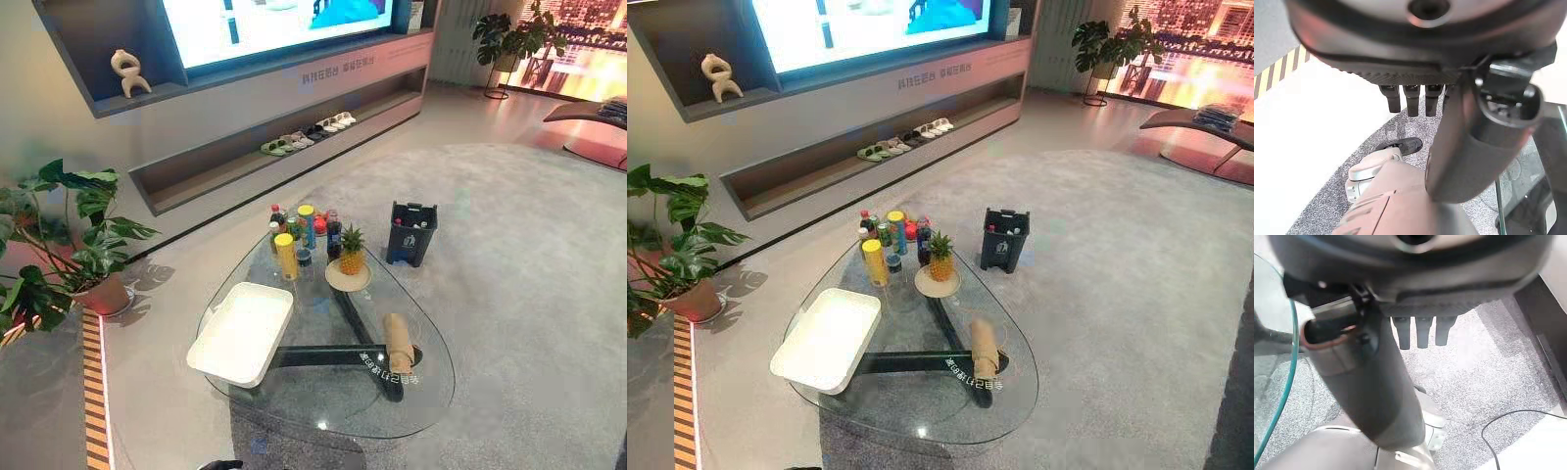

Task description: Wipe the table with a cloth and put it in the basket.

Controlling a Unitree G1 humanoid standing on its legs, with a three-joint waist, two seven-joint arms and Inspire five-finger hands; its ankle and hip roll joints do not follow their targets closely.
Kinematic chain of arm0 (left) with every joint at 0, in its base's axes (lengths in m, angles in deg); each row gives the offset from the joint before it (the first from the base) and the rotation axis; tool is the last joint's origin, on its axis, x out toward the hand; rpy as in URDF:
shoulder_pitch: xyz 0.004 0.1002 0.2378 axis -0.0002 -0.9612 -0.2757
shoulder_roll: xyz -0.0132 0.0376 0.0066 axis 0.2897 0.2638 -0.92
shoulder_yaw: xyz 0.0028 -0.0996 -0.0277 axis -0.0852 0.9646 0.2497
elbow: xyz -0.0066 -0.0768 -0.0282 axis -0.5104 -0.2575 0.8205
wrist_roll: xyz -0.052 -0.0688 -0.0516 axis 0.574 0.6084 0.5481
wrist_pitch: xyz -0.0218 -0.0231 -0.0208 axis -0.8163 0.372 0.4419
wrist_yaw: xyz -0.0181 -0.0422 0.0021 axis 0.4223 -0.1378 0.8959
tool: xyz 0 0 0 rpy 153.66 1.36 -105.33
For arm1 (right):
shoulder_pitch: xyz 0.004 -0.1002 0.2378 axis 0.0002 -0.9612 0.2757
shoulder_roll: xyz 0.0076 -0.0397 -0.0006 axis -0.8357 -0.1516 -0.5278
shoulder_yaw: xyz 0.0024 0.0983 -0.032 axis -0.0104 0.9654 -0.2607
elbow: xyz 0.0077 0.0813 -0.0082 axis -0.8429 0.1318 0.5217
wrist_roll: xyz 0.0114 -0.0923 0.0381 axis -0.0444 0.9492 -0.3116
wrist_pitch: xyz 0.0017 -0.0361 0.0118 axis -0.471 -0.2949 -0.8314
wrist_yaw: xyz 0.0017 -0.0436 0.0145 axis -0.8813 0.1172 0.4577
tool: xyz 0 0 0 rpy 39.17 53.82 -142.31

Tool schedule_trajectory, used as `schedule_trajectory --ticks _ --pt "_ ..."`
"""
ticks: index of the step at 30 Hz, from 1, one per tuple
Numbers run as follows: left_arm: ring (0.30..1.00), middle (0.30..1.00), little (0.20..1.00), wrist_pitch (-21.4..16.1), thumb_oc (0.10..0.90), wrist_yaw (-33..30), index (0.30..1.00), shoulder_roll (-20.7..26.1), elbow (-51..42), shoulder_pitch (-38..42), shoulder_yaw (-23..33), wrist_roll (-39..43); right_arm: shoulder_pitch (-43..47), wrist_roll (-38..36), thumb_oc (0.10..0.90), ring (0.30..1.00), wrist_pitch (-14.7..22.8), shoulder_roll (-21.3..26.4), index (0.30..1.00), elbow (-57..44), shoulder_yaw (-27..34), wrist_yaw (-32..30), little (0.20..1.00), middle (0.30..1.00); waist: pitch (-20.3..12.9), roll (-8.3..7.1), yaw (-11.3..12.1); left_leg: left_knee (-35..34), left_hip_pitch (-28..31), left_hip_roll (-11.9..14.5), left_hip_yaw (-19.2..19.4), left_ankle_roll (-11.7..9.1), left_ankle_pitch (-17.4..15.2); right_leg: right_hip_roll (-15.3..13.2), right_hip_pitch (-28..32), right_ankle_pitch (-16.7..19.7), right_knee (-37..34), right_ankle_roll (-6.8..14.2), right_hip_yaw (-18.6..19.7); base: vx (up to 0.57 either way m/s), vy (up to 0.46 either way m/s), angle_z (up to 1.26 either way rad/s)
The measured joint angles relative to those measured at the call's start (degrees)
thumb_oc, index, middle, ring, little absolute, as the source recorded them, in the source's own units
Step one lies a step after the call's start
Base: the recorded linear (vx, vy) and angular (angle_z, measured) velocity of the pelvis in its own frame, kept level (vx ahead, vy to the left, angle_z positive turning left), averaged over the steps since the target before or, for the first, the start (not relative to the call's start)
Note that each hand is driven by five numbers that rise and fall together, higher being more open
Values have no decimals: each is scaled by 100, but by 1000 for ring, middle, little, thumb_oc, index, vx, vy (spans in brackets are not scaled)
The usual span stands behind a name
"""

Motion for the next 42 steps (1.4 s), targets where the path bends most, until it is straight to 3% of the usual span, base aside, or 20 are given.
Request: schedule_trajectory --ticks 42 --pt "900 900 900 -6 800 1 900 -3 -9 11 20 12 -20 -3 800 900 25 31 900 -9 2 -5 900 900 137 30 -1 0 -10 1 1 -32 -22 1 -1 -20 0 14 -4 6 1 -1"
